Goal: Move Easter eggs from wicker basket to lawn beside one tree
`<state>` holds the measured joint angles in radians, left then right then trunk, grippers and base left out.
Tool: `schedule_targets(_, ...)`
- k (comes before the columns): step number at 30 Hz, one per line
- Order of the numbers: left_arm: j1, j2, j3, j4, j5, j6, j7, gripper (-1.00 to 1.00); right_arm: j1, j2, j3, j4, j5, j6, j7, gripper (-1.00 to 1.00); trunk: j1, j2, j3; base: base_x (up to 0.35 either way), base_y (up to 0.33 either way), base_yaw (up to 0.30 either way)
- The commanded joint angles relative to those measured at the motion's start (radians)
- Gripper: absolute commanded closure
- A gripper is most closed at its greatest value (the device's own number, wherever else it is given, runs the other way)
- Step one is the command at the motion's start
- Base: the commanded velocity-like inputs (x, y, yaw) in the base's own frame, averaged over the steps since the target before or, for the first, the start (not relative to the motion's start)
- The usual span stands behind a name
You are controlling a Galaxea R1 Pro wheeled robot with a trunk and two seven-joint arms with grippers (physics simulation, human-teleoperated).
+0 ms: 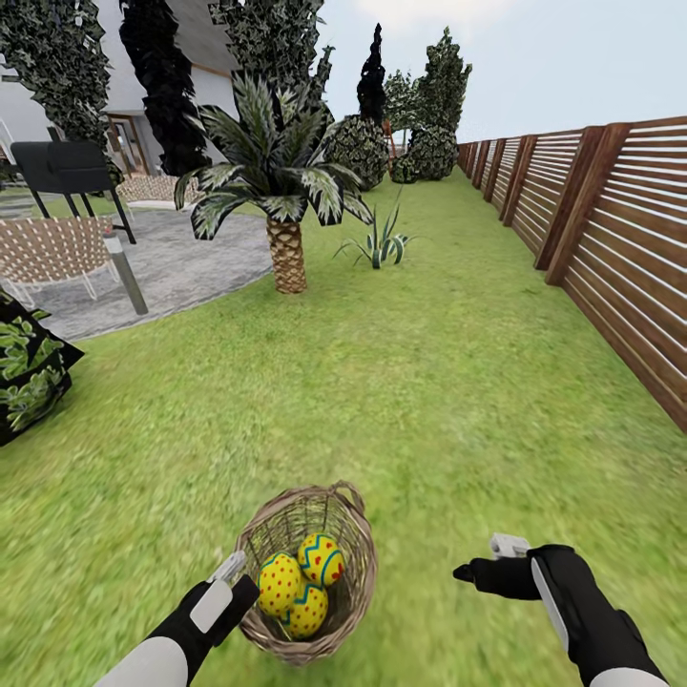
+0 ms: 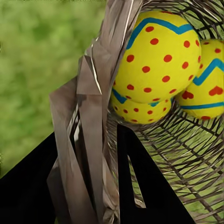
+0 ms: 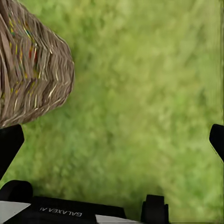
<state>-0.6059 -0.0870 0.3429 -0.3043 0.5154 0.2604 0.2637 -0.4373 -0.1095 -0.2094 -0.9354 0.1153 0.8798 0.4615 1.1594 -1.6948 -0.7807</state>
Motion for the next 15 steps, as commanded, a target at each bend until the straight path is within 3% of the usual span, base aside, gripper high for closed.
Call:
schedule_targets(1, 0.000, 0.000, 0.001, -0.004, 0.014, 0.003, 0.006, 1.00, 0.000, 0.001, -0.002, -0.002, 0.034, 0.003, 0.009, -1.00, -0.004, 0.007, 0.002, 0.000, 0.000, 0.000)
schedule_targets(5, 0.000, 0.001, 0.001, -0.006, 0.014, 0.003, 0.006, 1.00, 0.000, 0.001, -0.002, -0.001, 0.077, -0.007, 0.009, -1.00, -0.019, 0.035, 0.015, 0.000, 0.000, 0.000)
schedule_targets(8, 0.000, 0.002, 0.001, -0.009, 0.014, 0.003, 0.006, 1.00, 0.000, 0.002, -0.001, 0.052, 0.129, -0.088, 0.009, -1.00, -0.031, 0.056, 0.024, 0.000, 0.000, 0.000)
schedule_targets(15, 0.000, 0.001, 0.001, -0.012, 0.014, 0.003, 0.006, 1.00, 0.000, 0.002, -0.003, 0.063, 0.132, -0.093, 0.010, -1.00, -0.058, 0.105, 0.046, 0.000, 0.000, -0.002)
